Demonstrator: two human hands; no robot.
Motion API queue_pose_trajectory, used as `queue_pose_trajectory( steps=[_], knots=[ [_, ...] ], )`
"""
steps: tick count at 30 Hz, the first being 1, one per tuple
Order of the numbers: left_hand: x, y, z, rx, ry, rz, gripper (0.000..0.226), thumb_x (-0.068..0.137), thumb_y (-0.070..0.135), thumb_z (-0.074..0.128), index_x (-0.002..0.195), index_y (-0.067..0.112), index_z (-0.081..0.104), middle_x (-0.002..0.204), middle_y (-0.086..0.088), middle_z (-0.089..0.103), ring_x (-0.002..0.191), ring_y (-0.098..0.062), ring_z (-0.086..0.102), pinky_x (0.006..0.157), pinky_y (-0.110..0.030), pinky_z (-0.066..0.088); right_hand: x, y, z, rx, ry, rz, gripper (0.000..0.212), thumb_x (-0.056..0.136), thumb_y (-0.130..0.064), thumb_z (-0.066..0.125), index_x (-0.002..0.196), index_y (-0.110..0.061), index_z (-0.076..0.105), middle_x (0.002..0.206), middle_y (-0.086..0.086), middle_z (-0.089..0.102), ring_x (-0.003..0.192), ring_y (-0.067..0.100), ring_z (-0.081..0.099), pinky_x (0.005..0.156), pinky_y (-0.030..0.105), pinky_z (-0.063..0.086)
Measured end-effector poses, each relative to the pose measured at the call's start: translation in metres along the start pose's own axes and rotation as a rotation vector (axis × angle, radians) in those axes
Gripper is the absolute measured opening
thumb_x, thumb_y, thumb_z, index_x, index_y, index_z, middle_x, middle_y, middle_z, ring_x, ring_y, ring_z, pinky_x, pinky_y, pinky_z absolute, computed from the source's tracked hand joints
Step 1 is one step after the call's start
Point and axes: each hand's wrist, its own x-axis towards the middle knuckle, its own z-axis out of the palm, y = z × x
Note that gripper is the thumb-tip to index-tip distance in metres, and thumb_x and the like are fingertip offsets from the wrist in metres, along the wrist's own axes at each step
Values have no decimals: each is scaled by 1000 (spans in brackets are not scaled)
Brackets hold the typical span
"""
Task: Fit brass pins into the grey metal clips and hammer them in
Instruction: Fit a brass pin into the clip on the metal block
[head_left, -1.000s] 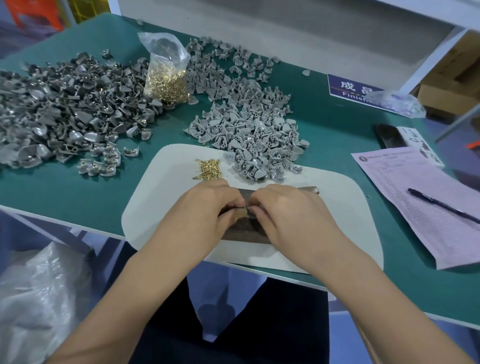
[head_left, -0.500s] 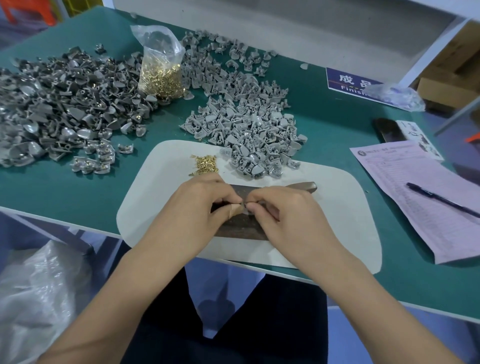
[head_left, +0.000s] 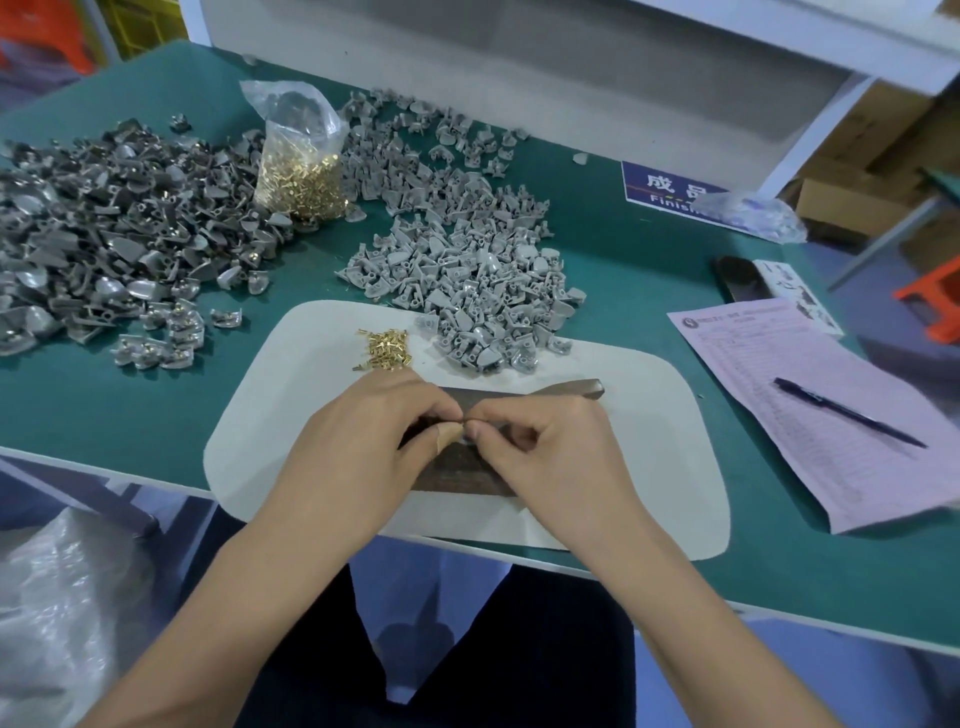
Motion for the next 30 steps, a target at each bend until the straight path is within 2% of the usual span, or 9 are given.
queue_pose_trajectory(
  steps=[9,12,16,19,22,25,27,29,30],
  knots=[
    [-1,-1,1,-24,-18,-22,6,88,27,75,92,30,77,84,15,60,86,-5,50,73,-21,39,0,-1,0,24,16,21,7,85,-36,64,83,-31,69,56,-2,38,52,12,30,49,26,29],
    [1,-2,0,-27,-34,-27,7,87,24,75,93,28,77,85,13,62,87,-6,50,74,-19,38,4,-10,-5,-72,-1,1,8,82,-35,62,77,-29,66,55,-6,44,52,16,35,50,29,36],
    [1,-4,1,-30,-32,-43,8,87,23,75,92,28,77,84,13,62,87,-7,50,73,-24,37,6,-17,-6,-246,23,-4,8,80,-38,61,72,-36,60,54,-8,49,54,10,42,51,29,42],
    [1,-3,1,-17,-16,-37,7,86,24,76,91,30,77,84,13,62,88,-8,48,75,-24,37,2,-13,-3,-142,55,24,7,80,-37,64,79,-33,69,56,-13,51,54,14,43,50,28,37],
    [1,-1,-1,5,-13,-22,5,86,28,77,89,33,76,82,13,61,88,-9,46,74,-25,38,-1,-7,-4,101,51,75,2,85,-33,75,85,-34,77,57,-17,53,56,8,47,55,22,36],
    [0,3,-2,83,1,-41,4,87,40,73,87,36,75,83,15,61,91,-8,45,71,-31,44,-5,6,-17,269,233,178,5,93,-33,72,89,-31,76,72,-18,68,68,1,59,67,21,47],
    [-1,4,-2,137,17,-46,7,87,44,72,86,37,73,83,15,61,93,-8,46,68,-31,44,-10,24,-29,22,294,340,15,96,-44,64,96,-30,68,86,-14,69,82,8,64,71,31,49],
    [0,6,-3,179,15,-43,7,87,45,71,86,38,73,83,16,61,93,-8,46,65,-29,40,-17,37,-34,-338,85,564,37,94,-59,60,109,-25,58,104,-8,63,99,21,62,76,36,47],
    [0,6,-4,195,12,-41,7,87,46,71,87,39,73,83,17,60,93,-7,45,63,-27,37,-19,43,-34,-414,-32,630,43,93,-60,60,113,-22,55,110,-1,61,104,26,60,79,38,46]
  ],
)
